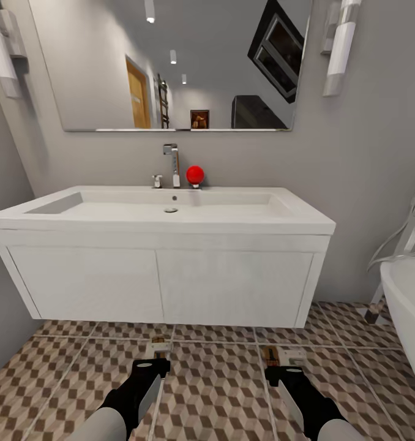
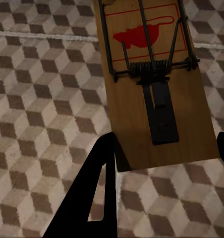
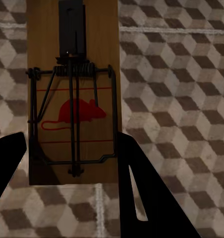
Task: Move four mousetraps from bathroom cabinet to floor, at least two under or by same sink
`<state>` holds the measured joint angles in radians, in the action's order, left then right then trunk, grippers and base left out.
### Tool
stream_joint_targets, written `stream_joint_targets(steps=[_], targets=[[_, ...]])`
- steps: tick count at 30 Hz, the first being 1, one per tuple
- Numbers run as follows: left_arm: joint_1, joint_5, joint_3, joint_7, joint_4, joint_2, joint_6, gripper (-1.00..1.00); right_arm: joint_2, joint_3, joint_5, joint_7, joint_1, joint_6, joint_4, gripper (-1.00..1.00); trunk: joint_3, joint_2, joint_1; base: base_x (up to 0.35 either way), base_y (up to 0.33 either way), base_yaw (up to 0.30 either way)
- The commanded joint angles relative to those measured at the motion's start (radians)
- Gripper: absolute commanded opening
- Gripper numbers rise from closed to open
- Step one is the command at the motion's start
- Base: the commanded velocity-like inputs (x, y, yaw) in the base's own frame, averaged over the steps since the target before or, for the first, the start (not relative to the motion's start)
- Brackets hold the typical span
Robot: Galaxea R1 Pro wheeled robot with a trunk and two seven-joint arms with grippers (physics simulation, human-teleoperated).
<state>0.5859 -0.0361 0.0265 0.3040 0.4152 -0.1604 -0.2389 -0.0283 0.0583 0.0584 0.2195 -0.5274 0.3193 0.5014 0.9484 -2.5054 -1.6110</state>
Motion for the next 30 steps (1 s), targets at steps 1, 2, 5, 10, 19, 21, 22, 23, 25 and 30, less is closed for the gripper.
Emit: stream_joint_targets(steps=[1,2,5,10,19,21,22,23,25,30], targets=[[0.000,-0.005,0.003,0.001,0.002,-0.001,-0.007,-1.00,0.001,0.006,0.006,0.008,0.000,0.006,0.002,-1.00,0.001,0.000,0.000,0.283,0.000,0.000],[0.000,-0.006,0.003,0.001,0.002,-0.001,-0.006,-1.00,0.001,0.006,0.006,0.008,0.000,0.006,0.002,-1.00,0.001,0.000,0.000,0.280,0.000,0.000],[0.000,-0.006,0.003,0.001,0.002,-0.001,-0.005,-1.00,0.001,0.006,0.006,0.008,0.000,0.006,0.002,-1.00,0.001,0.000,0.000,0.174,0.000,0.000],[0.000,-0.007,0.004,0.001,0.003,-0.001,-0.003,-1.00,0.001,0.006,0.009,0.007,0.000,0.007,0.000,-1.00,0.001,0.000,0.000,0.034,0.000,0.000],[0.000,-0.004,0.004,0.002,0.003,-0.013,-0.008,-1.00,0.004,0.005,0.013,0.001,0.000,0.032,-0.003,-1.00,0.001,0.000,0.000,0.002,0.000,0.000],[0.000,-0.004,0.004,0.002,0.003,-0.014,-0.007,-1.00,0.004,0.005,0.013,0.000,0.000,0.046,-0.003,-1.00,0.001,0.000,0.000,0.000,0.000,0.000],[0.000,-0.004,0.004,0.003,0.003,-0.014,-0.007,-1.00,0.004,0.005,0.012,0.000,0.000,0.049,-0.003,-1.00,0.001,0.000,0.000,0.000,0.000,0.000],[0.000,-0.004,0.004,0.003,0.003,-0.014,-0.007,-1.00,0.004,0.005,0.012,0.000,0.000,0.051,-0.003,-1.00,0.001,0.000,0.000,0.000,0.000,0.000],[0.000,-0.005,0.004,0.002,0.004,-0.014,-0.006,-1.00,0.004,0.005,0.011,-0.001,0.000,0.053,-0.003,-1.00,0.001,0.000,0.000,0.000,0.000,0.000],[0.000,-0.004,0.004,0.002,0.004,-0.014,-0.005,-1.00,0.004,0.005,0.011,-0.002,0.000,0.050,-0.003,-1.00,0.017,-0.001,-0.002,0.000,0.000,0.000]])
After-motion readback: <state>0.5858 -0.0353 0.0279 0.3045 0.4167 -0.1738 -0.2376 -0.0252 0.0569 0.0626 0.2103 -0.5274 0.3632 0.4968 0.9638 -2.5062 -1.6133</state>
